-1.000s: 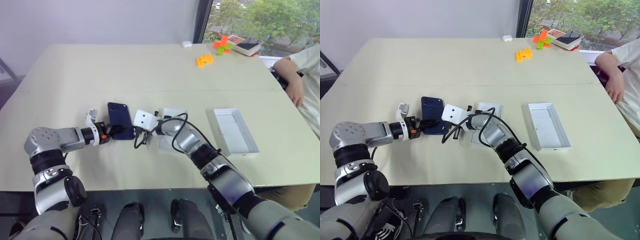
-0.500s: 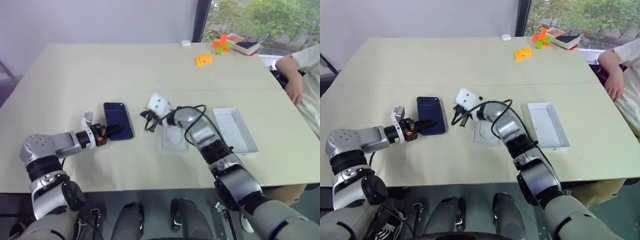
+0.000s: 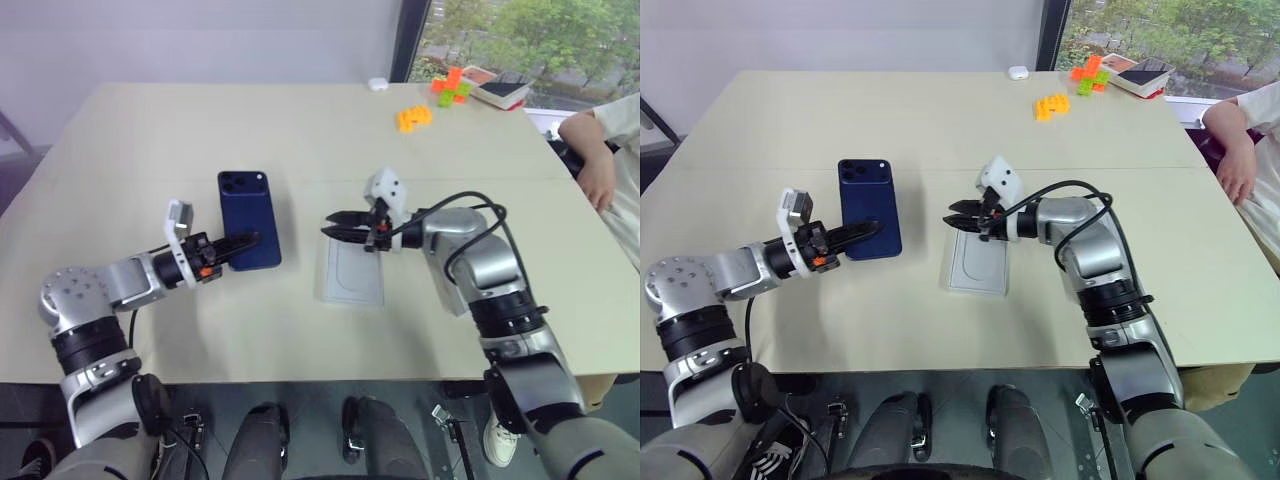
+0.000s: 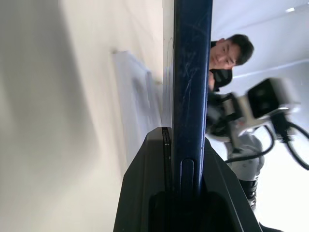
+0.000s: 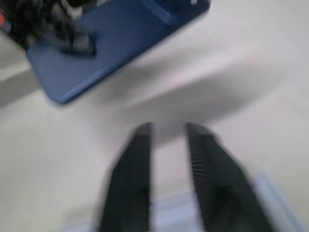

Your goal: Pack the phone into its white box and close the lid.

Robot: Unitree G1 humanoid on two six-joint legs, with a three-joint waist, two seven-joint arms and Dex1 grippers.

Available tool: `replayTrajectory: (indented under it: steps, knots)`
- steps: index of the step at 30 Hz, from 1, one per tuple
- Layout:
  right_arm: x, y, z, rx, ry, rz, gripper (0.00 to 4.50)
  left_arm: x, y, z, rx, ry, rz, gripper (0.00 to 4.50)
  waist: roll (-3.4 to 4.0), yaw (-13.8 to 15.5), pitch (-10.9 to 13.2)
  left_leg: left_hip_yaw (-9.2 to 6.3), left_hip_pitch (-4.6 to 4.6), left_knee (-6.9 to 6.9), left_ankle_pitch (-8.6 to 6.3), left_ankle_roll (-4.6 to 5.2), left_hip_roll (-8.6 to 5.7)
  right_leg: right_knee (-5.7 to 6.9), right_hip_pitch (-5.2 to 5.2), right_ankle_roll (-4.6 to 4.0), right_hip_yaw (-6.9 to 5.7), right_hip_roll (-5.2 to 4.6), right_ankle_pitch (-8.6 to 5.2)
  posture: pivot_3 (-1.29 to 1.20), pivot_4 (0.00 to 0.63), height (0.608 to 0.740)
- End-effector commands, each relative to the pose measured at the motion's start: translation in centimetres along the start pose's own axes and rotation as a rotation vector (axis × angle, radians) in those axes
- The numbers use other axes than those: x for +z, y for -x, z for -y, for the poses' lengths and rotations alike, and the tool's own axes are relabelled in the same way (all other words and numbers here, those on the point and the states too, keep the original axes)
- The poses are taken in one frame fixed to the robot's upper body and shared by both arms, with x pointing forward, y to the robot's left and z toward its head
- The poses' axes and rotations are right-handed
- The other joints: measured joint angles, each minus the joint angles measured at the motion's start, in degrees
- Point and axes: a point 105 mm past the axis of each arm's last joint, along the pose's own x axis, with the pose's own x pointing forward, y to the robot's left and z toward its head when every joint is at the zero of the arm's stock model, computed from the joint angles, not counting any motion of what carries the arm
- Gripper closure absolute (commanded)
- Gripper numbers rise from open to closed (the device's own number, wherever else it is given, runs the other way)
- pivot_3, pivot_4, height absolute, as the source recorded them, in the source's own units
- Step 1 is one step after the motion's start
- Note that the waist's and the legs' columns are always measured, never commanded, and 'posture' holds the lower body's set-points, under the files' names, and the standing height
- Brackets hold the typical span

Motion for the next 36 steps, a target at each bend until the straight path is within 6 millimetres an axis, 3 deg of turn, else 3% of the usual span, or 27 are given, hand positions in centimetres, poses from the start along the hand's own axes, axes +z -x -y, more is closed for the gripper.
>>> replayTrajectory:
  steps: [1, 3, 4, 7, 15, 20, 32, 36]
  knots:
    - [1.9, 3.9, -0.2, 0.024, 0.098, 0.087, 1.25, -1.0, -2.7, 2.5, -0.109, -0.039, -0.062, 4.17, 0.0, 0.2, 0.0, -0.02, -0.02, -0.01, -0.01, 0.02, 0.0, -0.02, 0.01, 0.01, -0.02, -0.01, 0.0, 0.0, 0.15, 0.74]
    - [2.0, 6.0, -0.5, 0.021, 0.16, 0.124, 0.21, -2.0, -4.0, 2.3, -0.104, -0.02, -0.094, 4.17, -0.01, 0.4, 0.0, -0.02, -0.05, -0.03, -0.04, 0.07, -0.02, -0.1, 0.03, 0.04, -0.04, -0.03, -0.02, 0.0, 0.15, 0.74]
    - [1.5, 6.7, -0.7, 0.022, 0.179, 0.113, 0.03, -2.5, -4.4, 2.4, -0.122, -0.012, -0.108, 4.17, -0.02, 0.3, 0.0, -0.01, -0.06, -0.11, -0.05, 0.08, -0.03, -0.23, 0.04, 0.05, -0.05, -0.02, -0.01, 0.0, 0.15, 0.74]
    - [-0.2, 8.4, -1.2, 0.019, 0.192, 0.045, 0.03, -2.9, -5.6, 1.9, -0.103, 0.034, -0.129, 4.17, -0.02, -0.1, 0.0, 0.11, -0.02, -0.28, -0.03, 0.06, -0.03, -0.39, 0.03, 0.1, -0.03, 0.01, 0.02, 0.0, 0.15, 0.74]
    - [-1.8, 11.8, -0.3, -0.044, 0.169, -0.049, 0.03, -4.2, -8.6, 1.7, -0.097, 0.127, -0.222, 4.17, -0.01, 0.4, 0.0, 0.14, 0.07, -0.27, -0.01, 0.05, -0.11, -0.43, 0.15, 0.09, -0.04, 0.16, 0.01, 0.0, 0.15, 0.74]
    - [-1.7, 12.0, -0.6, -0.046, 0.2, -0.063, 0.03, -5.3, -9.0, 0.5, -0.044, 0.166, -0.264, 4.17, -0.01, 0.1, 0.0, 0.09, 0.1, -0.27, -0.01, 0.04, -0.09, -0.43, 0.15, 0.1, 0.0, 0.14, 0.01, 0.0, 0.15, 0.74]
    - [-1.4, 11.5, -0.5, -0.08, 0.226, -0.045, 0.03, -6.1, -11.3, 0.2, -0.017, 0.194, -0.284, 4.17, -0.01, 0.6, 0.0, 0.12, 0.12, -0.26, 0.11, -0.17, -0.11, -0.42, 0.18, 0.09, -0.01, 0.14, 0.01, 0.0, 0.15, 0.74]
    - [-1.6, 11.1, -0.4, -0.088, 0.233, -0.052, 0.0, -6.2, -11.7, 0.7, -0.041, 0.182, -0.289, 2.67, -0.01, 1.0, 0.0, 0.13, 0.13, -0.26, 0.12, -0.19, -0.1, -0.43, 0.18, 0.1, 0.0, 0.13, 0.01, 0.0, 0.15, 0.74]
